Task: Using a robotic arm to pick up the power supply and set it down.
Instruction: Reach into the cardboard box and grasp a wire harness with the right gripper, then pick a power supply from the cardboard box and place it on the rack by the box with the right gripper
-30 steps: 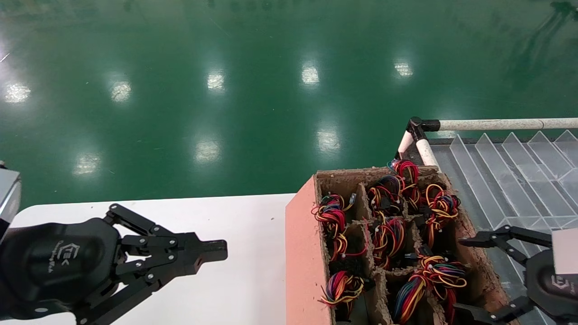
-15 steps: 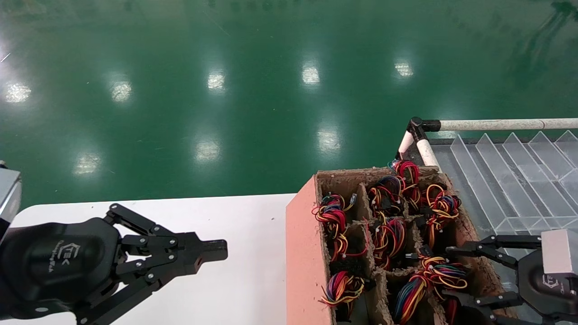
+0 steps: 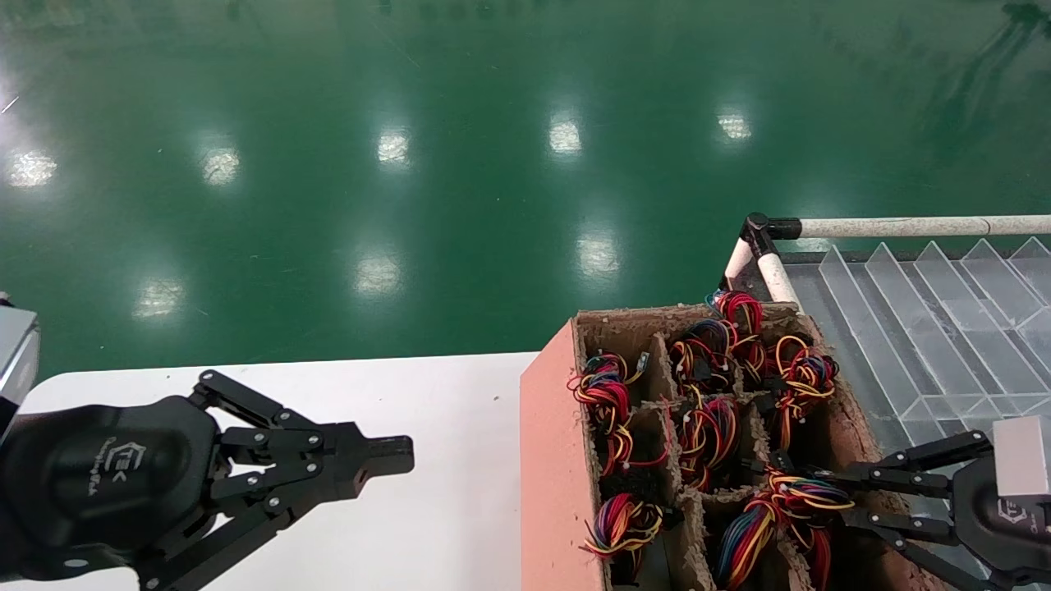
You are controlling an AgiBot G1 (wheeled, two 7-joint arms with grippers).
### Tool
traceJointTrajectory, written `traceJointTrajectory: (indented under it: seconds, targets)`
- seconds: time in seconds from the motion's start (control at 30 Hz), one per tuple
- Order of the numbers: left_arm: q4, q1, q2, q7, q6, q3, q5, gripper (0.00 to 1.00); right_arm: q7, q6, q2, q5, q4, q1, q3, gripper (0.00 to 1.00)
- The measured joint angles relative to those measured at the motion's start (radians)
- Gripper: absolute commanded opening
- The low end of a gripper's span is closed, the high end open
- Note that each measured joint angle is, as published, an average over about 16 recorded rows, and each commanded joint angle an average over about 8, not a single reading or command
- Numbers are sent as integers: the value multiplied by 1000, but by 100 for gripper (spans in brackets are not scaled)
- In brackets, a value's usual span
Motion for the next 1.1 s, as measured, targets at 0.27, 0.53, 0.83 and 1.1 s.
traceJointTrajectory:
  seconds: [0.27, 0.53, 0.83, 1.1]
  targets:
    - [0, 0, 0, 0, 0, 1, 0, 0, 2, -15, 11, 20, 6, 6, 9, 0]
    - [0, 0, 0, 1, 0, 1, -1, 0, -3, -37, 22, 87, 9, 19, 38, 0]
    - [0, 0, -1, 1, -1, 2, -1, 0, -29, -71, 36, 229, -51, 44, 105, 0]
    - [0, 0, -1, 1, -1, 2, -1, 0, -45, -95, 49, 341, -125, 92, 159, 0]
